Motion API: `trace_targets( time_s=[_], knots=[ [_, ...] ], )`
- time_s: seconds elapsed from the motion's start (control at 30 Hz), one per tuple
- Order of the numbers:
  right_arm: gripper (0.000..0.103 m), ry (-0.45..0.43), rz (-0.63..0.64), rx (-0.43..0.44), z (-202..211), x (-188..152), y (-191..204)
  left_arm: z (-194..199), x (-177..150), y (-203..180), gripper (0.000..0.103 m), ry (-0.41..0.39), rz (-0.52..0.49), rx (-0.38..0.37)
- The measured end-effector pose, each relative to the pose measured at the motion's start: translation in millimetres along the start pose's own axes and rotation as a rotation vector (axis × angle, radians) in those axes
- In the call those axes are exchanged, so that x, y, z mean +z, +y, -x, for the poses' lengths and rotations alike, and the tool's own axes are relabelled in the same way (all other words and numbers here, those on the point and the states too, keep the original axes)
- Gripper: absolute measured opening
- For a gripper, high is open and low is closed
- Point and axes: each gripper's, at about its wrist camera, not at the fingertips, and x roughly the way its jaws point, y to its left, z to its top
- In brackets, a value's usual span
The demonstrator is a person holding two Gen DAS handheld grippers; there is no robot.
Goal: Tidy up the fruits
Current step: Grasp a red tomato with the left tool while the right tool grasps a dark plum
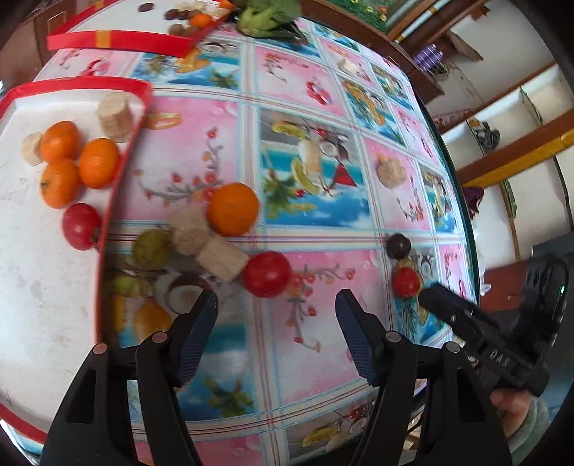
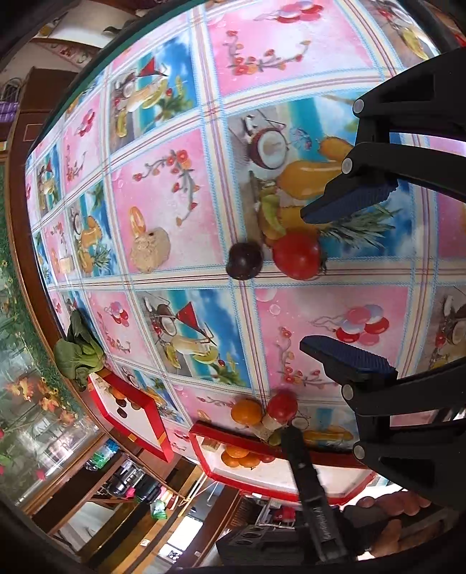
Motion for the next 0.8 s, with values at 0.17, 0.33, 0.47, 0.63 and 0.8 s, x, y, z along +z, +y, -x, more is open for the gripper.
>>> trace_targets(
  time_s=[0.17,0.33,0.47,0.63,0.8],
  knots=[
    [0.066,-0.006,0.013,-0.012,-5,18,-1,-11,1,-11,0.062,0.010,-0.017,0.021],
    [0.059,0.022,0.055,-0.055,-24,34,8,-19,5,-11,0.062,0.011,0.014,0.050],
    [0.055,0.043,0.077,-0.096,-37,39,12,-25,8,-12,0.061,0.000,0.024,0.065],
    [0.050,0.066,0.099,-0.130,-50,40,12,-30,13,-6,0.028,-0.010,0.048,0.117],
    [0.041,0.068,0.128,-0.161,-55,41,11,-29,13,0,0.028,-0.028,0.059,0.094]
  ],
)
